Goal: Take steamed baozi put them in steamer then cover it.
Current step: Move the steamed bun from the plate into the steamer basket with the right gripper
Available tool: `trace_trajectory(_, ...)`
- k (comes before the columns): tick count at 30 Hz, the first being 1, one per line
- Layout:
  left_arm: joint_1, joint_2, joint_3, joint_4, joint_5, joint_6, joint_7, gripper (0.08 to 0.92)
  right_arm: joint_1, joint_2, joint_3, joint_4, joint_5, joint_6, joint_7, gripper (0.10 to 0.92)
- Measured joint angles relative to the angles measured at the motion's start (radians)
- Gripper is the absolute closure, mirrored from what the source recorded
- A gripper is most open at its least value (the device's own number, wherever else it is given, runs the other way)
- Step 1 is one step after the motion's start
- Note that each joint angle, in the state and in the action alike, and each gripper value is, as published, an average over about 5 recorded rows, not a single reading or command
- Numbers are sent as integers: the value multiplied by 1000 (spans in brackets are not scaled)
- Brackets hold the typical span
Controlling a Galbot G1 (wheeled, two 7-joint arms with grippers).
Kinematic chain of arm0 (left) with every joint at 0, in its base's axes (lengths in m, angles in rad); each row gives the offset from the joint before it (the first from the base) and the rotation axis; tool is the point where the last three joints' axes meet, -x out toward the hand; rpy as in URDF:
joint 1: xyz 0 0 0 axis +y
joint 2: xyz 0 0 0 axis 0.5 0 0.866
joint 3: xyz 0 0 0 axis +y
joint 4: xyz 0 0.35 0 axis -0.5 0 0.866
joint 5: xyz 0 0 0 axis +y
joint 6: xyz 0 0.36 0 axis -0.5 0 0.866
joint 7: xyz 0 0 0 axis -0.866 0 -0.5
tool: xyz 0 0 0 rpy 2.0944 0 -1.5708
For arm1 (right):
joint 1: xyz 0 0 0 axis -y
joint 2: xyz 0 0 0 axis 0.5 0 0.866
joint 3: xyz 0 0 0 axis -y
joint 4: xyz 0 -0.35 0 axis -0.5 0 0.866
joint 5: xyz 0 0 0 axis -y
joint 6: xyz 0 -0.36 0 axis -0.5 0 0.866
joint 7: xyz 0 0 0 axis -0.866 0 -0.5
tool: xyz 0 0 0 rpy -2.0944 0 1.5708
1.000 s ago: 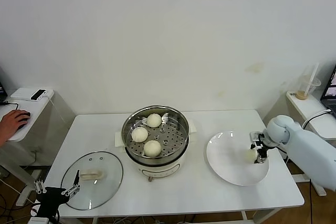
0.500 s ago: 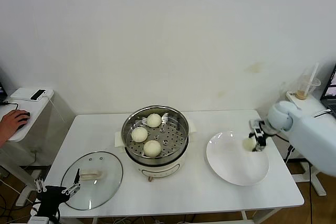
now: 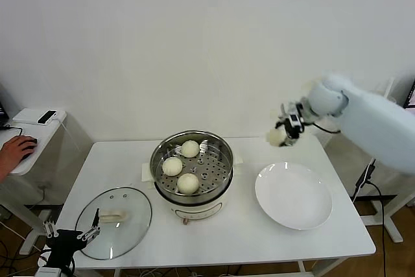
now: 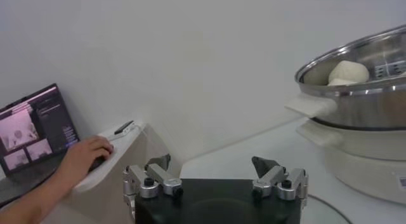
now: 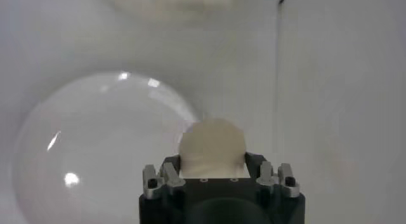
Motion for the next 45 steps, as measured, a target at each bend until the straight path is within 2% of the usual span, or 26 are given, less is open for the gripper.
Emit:
trace_trajectory(13,-9,-1,-1,0,-3,2,0,177,110,172,-165,34,261,-139,100,381)
trace_trajectory(20,-17,-1,-2,5,-5,3,0,177,93,262,-208,9,344,-201,162,381)
trace_trajectory(30,-26,3,-3,14,-12,3,0,177,46,352,-248,-46,369,-251,219,381)
trace_trajectory(45,-26,16,-7,19,-18,3,1,177,-5,422,-257,-124,329,-260,241,381)
